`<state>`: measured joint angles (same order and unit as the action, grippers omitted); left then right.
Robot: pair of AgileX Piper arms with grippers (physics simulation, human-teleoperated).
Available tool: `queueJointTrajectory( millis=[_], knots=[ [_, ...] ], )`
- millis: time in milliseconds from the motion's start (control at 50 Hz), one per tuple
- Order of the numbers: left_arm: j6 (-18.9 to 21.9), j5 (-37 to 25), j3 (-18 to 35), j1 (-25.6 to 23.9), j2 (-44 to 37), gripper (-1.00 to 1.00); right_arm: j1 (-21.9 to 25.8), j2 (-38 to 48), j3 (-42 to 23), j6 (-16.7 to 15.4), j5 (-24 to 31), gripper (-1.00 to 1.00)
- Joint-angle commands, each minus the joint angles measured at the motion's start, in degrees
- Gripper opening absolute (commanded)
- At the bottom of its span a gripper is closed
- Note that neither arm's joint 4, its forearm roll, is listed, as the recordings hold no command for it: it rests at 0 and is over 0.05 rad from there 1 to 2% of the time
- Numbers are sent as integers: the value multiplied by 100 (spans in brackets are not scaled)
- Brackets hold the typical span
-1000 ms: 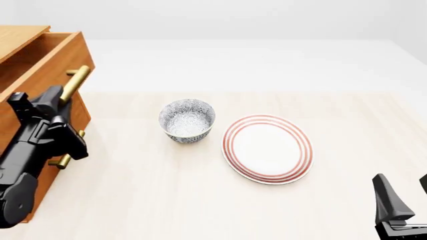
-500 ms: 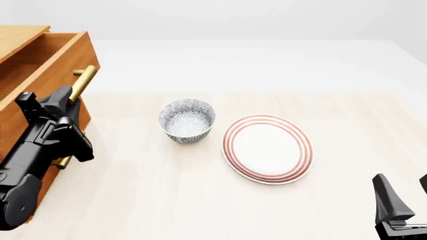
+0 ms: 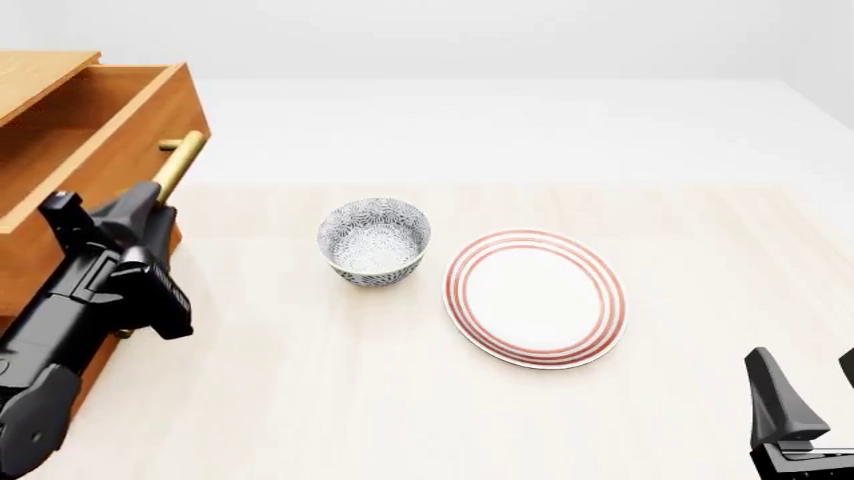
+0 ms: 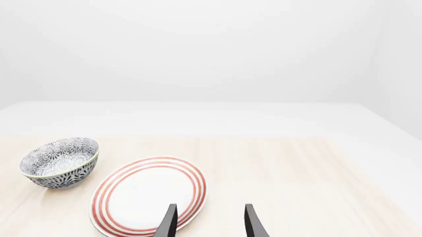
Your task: Open the top drawer of the cabinet.
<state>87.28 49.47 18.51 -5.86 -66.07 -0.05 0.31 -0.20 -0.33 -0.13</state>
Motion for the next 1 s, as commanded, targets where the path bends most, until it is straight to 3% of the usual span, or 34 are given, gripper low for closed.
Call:
queueJointTrajectory(
  millis=[20,100,120,460,560,680,860,1000],
  knots=[
    [45,-87,-269,-281,606,-100,-1,0,0,1,0,100],
    [43,-187,-272,-331,727,-100,0,-1,0,-2,-1,100],
    [55,-186,-280,-330,749,100,-1,1,0,1,1,100],
    [-15,-387,-329,-687,1035,100,0,0,0,-1,0,100],
    [-91,-799,-201,-853,1414,100,-1,-1,0,1,-1,100],
    [-665,-1701,191,-1016,1918,100,-1,0,0,3,0,100],
    [-1769,-3457,778,-742,3202,100,1,0,0,-5,0,100],
    [-2695,-4542,1209,-684,3634,100,0,0,0,0,0,100]
  ],
)
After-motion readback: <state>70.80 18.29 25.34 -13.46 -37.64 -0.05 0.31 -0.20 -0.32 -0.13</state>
